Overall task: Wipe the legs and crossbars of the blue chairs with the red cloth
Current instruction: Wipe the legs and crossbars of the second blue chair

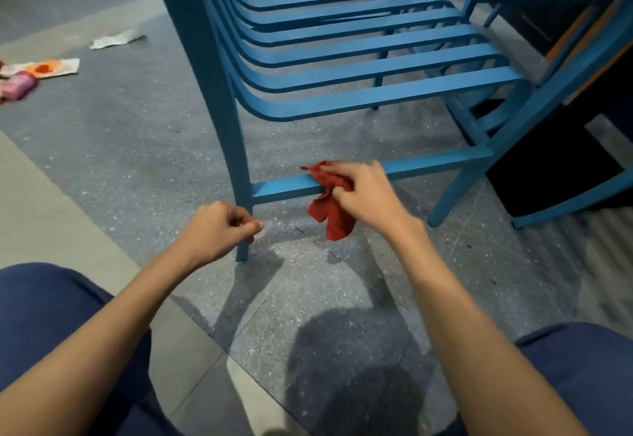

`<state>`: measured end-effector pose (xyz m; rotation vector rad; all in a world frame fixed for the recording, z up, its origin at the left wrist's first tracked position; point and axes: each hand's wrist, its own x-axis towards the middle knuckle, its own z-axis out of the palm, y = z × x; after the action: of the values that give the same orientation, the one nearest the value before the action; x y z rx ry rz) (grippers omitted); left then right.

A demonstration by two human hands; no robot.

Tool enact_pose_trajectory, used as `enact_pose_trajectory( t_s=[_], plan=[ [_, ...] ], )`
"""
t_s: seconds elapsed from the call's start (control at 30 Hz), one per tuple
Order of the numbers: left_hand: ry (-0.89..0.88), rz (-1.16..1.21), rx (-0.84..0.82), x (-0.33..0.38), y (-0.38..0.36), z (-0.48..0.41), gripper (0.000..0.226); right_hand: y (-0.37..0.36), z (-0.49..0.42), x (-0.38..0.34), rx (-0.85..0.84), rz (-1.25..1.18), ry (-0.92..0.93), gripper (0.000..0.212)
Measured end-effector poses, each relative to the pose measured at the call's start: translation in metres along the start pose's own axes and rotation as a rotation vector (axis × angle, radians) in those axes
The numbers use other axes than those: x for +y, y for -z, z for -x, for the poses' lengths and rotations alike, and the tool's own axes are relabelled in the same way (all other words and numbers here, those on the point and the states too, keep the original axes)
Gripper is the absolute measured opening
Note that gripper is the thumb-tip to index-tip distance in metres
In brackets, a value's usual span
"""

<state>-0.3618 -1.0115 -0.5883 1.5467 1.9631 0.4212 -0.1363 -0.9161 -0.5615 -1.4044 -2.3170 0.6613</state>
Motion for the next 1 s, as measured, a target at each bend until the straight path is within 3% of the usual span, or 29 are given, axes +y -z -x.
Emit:
enact_pose_trajectory(
  t_s=[0.1,0.17,0.23,0.4,0.53,0.67,0.77,0.9,1.0],
  plan=[
    [0.094,-0.073,-0.073,-0.011,0.012,-0.003,0.021,0.021,-0.01,-0.001,-0.012,-0.066,-0.206,0.025],
    [0.133,-0.029,-0.034,-0.016,0.017,-0.002,0.007,0.013,-0.021,-0.014,0.054,0.027,-0.291,0.022],
    [0.149,0.052,0.046,-0.016,0.017,-0.003,0.018,-0.008,-0.025,-0.032,0.098,0.131,-0.316,0.019],
    [0.02,0.277,0.099,-0.011,0.01,-0.004,0.059,-0.053,-0.019,-0.062,0.102,0.058,-0.131,0.023],
    [-0.069,0.235,0.156,-0.013,0.007,0.0,0.068,-0.084,-0.002,-0.07,0.202,0.071,0.115,0.03],
    [-0.123,0.255,0.16,-0.017,0.007,0.0,0.073,-0.1,0.013,-0.063,0.281,-0.058,0.128,0.04],
    [-0.104,0.308,0.153,-0.021,0.007,-0.004,0.077,-0.086,-0.004,-0.069,0.187,0.059,0.116,0.026],
    [-0.089,0.418,0.113,-0.024,0.007,-0.006,0.082,-0.067,-0.026,-0.093,0.003,0.072,-0.086,0.026],
    [-0.081,0.489,0.128,-0.022,0.004,-0.003,0.077,-0.077,-0.016,-0.089,0.063,0.07,-0.036,0.027]
  ],
)
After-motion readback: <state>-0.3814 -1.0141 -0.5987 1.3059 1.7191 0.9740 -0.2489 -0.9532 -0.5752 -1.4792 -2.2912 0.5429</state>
